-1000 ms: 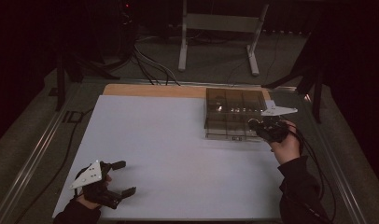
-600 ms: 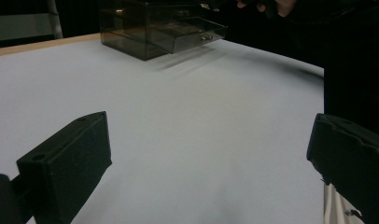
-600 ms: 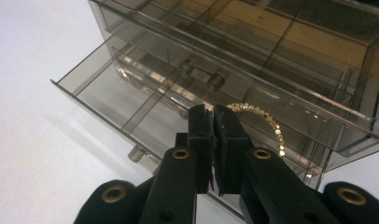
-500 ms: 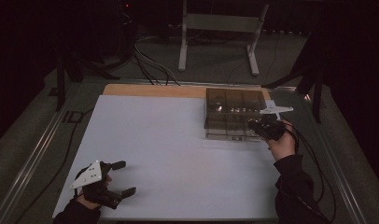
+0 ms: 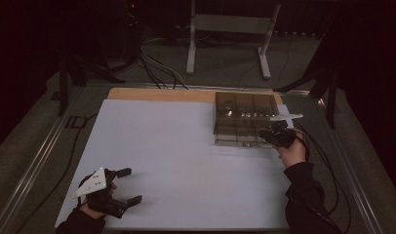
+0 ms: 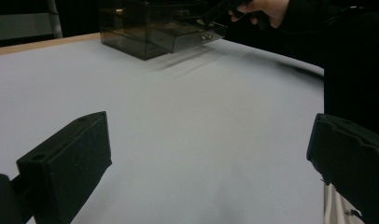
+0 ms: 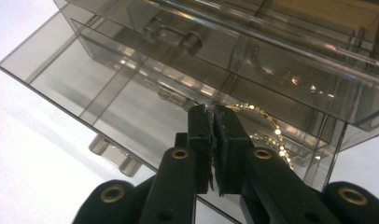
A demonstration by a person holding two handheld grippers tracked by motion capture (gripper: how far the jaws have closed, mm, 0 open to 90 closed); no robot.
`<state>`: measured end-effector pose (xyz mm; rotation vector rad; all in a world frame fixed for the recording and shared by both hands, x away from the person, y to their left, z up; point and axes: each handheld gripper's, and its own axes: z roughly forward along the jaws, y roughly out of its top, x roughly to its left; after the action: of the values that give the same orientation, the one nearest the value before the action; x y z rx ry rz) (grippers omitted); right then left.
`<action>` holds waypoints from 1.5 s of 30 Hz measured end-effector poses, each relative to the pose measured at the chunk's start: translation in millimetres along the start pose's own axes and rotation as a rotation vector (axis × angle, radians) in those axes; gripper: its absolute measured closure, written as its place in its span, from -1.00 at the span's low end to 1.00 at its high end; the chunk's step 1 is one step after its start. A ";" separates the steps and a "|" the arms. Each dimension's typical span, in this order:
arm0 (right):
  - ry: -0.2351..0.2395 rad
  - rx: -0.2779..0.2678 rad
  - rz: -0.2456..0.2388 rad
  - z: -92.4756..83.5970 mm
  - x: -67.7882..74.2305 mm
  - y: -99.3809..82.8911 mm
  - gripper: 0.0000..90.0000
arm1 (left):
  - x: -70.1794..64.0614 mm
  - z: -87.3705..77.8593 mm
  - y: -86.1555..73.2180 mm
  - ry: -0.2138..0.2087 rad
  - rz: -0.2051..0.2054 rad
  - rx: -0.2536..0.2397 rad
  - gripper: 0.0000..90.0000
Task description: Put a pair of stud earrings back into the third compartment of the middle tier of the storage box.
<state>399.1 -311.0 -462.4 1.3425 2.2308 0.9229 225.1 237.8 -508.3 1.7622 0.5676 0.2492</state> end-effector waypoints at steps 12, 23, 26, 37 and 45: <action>0.017 0.001 0.016 3.6 -1.5 -1.3 0.62 | 0.4 0.1 -0.3 0.000 -0.002 0.000 -0.98; 0.109 -0.079 0.028 -21.6 13.0 14.0 -0.11 | 0.1 0.5 -0.1 -0.002 -0.002 0.002 -0.98; 0.125 -0.098 0.020 -25.4 21.1 17.7 -0.31 | 0.2 0.5 -0.1 -0.003 -0.003 0.000 -0.98; 0.207 -0.153 -0.033 -37.3 47.2 32.4 -0.67 | 0.6 0.1 -0.1 -0.001 -0.004 -0.004 -0.98; 0.257 -0.183 -0.087 -44.2 65.2 33.7 -0.70 | 0.5 0.2 0.0 -0.002 -0.005 -0.005 -0.98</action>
<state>362.4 -257.5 -406.3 1.0893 2.3005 1.2960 225.6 237.9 -508.4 1.7556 0.5695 0.2445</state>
